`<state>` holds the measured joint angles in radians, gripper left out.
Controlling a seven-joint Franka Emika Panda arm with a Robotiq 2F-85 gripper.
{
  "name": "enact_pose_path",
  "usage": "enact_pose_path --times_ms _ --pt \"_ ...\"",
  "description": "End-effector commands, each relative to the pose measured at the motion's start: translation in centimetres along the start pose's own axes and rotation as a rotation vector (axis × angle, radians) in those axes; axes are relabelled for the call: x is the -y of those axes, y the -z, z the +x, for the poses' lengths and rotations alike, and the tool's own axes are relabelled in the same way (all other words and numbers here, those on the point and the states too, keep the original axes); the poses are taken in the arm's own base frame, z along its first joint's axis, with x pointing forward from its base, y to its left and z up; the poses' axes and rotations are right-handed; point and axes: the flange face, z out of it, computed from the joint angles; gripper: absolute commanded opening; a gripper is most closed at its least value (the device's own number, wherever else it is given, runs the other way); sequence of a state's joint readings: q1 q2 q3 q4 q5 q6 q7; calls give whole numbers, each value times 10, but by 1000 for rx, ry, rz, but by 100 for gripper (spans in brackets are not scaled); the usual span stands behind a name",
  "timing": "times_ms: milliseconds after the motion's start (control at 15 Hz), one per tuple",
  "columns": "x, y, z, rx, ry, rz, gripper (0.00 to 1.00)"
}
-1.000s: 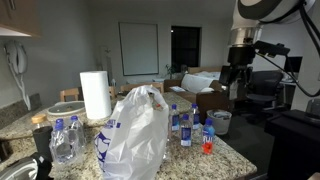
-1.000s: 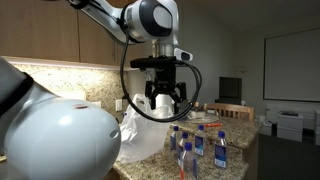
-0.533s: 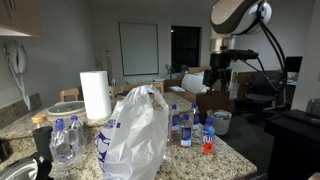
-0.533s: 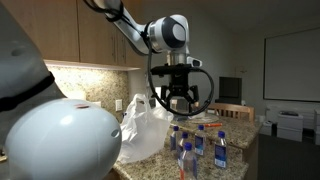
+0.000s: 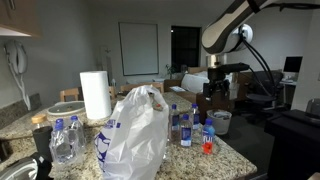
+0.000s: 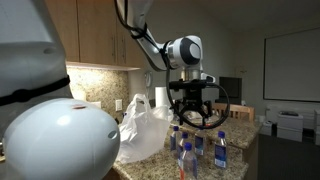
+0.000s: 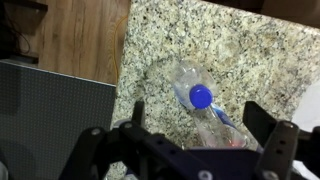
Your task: Put the empty water bottles on the counter in the plastic bag
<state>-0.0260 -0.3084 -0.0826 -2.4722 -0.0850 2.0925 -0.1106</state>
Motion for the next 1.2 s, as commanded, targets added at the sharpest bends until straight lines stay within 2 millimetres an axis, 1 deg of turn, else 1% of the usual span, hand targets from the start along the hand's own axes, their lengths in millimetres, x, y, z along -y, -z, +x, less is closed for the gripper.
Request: enact_pose_path --times_ms 0,267,400,600,733,933,1000,1133 --pt "3 -28 26 -14 13 -4 100" --pt "15 -61 49 -33 27 -11 100" --pt "25 -75 57 -21 48 -21 100" --pt "36 -92 63 32 70 -28 100" --pt "41 -100 63 65 76 -29 100" --pt "41 -109 66 94 60 -36 100" --pt "41 -111 66 101 57 -37 82" --pt "41 -113 65 108 49 -41 67"
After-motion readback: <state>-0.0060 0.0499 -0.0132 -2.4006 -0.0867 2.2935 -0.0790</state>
